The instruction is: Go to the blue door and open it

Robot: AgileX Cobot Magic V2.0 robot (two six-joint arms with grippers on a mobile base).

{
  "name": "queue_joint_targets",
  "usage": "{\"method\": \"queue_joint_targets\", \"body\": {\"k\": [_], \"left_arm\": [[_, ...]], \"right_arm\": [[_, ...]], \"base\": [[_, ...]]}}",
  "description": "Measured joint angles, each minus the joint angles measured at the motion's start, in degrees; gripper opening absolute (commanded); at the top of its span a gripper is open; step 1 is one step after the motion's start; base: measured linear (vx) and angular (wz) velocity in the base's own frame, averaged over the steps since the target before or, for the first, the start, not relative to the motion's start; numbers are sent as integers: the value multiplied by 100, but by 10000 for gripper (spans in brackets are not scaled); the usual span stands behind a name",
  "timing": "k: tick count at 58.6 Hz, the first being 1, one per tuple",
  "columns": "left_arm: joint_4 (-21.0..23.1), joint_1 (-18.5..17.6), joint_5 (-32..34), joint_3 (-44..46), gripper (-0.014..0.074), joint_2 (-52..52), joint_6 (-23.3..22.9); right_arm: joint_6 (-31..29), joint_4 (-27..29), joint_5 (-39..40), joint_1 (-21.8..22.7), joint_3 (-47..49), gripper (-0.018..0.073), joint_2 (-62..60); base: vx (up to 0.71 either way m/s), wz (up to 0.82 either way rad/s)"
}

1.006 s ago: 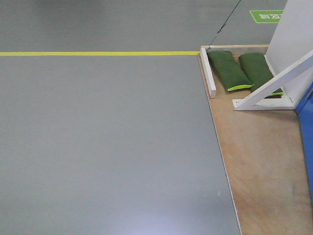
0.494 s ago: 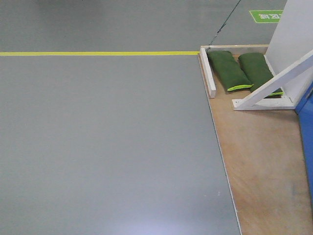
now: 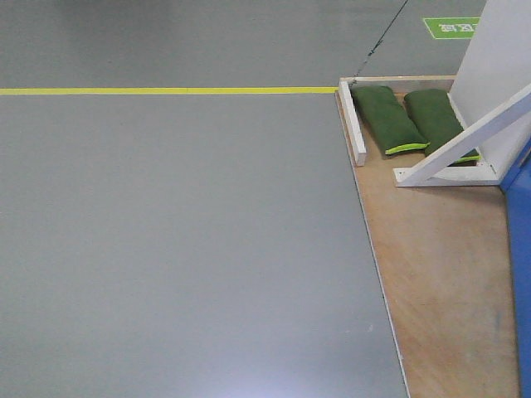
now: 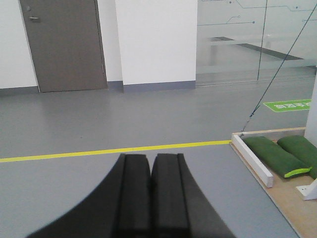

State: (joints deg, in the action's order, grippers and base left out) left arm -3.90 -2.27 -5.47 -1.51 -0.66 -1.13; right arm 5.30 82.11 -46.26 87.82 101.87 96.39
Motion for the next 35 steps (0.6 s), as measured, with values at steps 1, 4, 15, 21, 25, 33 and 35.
{"method": "queue_joint_targets", "body": {"k": [1,4,15,21,25,33,35], "left_arm": [[0,0,0,0,73,0,0],[0,0,0,0,73,0,0],[0,0,0,0,73,0,0],[0,0,0,0,73,0,0],[0,0,0,0,73,0,0],[0,0,0,0,73,0,0],[0,0,0,0,73,0,0]], "right_arm": [[0,-37,-67,0,0,-1,-23],[-17,-95,-239,0,0,-1,-73],[9,-237,-1064,0,0,-1,-274],[47,-243,-1499,-36,0,-1,-412],[54,-249,-1602,-138,0,-1,-537],[79,-426,-1497,-828,0,-1,-845],[79,-502,-1448,-960,-5,-1,-890]], "base": [[0,0],[0,0],[0,0],[0,0],[0,0],[0,0],[0,0]]}}
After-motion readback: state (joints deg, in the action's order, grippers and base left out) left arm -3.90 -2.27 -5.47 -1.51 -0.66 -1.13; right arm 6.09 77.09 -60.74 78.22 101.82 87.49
